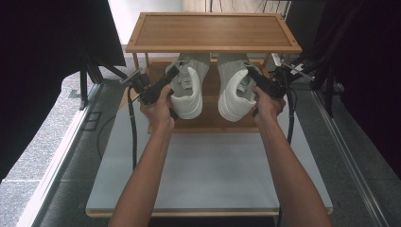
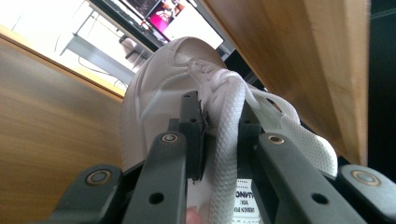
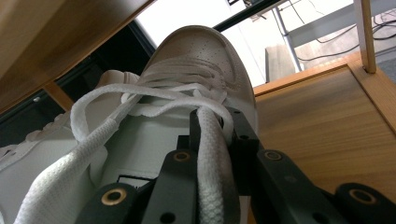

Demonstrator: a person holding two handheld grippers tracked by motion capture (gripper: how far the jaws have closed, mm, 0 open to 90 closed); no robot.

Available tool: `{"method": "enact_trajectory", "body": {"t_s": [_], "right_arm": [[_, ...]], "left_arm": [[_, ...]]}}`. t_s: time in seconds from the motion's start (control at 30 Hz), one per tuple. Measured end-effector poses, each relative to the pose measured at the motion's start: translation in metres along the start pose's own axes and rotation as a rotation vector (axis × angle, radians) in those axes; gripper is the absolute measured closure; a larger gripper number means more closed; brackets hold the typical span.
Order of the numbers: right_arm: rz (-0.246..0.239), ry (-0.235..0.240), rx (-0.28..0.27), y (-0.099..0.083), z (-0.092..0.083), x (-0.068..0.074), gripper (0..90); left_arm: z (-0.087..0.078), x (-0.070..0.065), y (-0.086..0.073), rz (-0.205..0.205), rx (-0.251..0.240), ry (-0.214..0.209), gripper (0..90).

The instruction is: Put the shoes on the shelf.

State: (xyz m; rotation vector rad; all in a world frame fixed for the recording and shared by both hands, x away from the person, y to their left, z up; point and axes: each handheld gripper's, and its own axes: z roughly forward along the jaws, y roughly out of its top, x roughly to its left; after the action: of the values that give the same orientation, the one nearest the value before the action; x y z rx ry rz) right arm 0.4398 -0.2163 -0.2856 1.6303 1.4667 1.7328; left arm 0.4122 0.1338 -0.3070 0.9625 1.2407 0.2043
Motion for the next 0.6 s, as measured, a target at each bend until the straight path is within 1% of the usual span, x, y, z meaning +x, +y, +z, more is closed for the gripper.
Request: {"method": "enact_trajectory", "body": {"t_s": [0.03, 0.07, 0.17, 0.23, 0.33, 0.4, 0.43, 0.47, 0.5, 0.53, 0.57, 0.6], "right_arm": [[-0.003, -0.003, 0.006, 0.001, 0.002, 0.000, 83.0], [-0.006, -0.005, 0.005, 0.002, 0.004, 0.001, 82.8], [-0.016, -0.017, 0.010, 0.004, 0.010, 0.004, 82.6], [-0.026, -0.029, 0.019, 0.005, 0.015, 0.005, 82.2], [-0.045, -0.037, 0.025, 0.006, 0.020, 0.010, 81.2], [-0.053, -0.036, 0.029, 0.004, 0.023, 0.012, 77.3], [-0.051, -0.029, 0.039, 0.002, 0.026, 0.012, 73.6], [-0.043, -0.034, 0.049, 0.000, 0.029, 0.012, 69.3], [-0.041, -0.018, 0.048, -0.002, 0.031, 0.012, 64.1], [-0.048, -0.009, 0.047, -0.003, 0.032, 0.012, 60.8], [-0.051, 0.015, 0.040, -0.004, 0.033, 0.012, 57.7], [-0.068, 0.034, 0.039, -0.004, 0.034, 0.013, 53.9]], "left_arm": [[0.003, 0.000, 0.000, -0.017, -0.001, 0.009, 78.6], [0.005, 0.000, -0.001, -0.023, -0.003, 0.016, 78.5], [0.010, -0.001, -0.004, -0.034, -0.009, 0.034, 78.0], [0.014, 0.000, -0.007, -0.042, 0.000, 0.045, 77.7], [0.021, 0.000, -0.013, -0.071, 0.005, 0.050, 77.1], [0.025, -0.001, -0.017, -0.080, 0.014, 0.050, 76.3], [0.028, -0.001, -0.019, -0.082, 0.014, 0.044, 74.6], [0.031, -0.001, -0.021, -0.086, 0.017, 0.017, 70.2], [0.034, 0.000, -0.022, -0.087, 0.025, 0.000, 64.4], [0.036, 0.000, -0.023, -0.103, 0.027, -0.030, 59.9], [0.036, 0.001, -0.022, -0.123, 0.018, -0.048, 54.6], [0.034, 0.001, -0.020, -0.119, 0.008, -0.045, 53.8]]}}
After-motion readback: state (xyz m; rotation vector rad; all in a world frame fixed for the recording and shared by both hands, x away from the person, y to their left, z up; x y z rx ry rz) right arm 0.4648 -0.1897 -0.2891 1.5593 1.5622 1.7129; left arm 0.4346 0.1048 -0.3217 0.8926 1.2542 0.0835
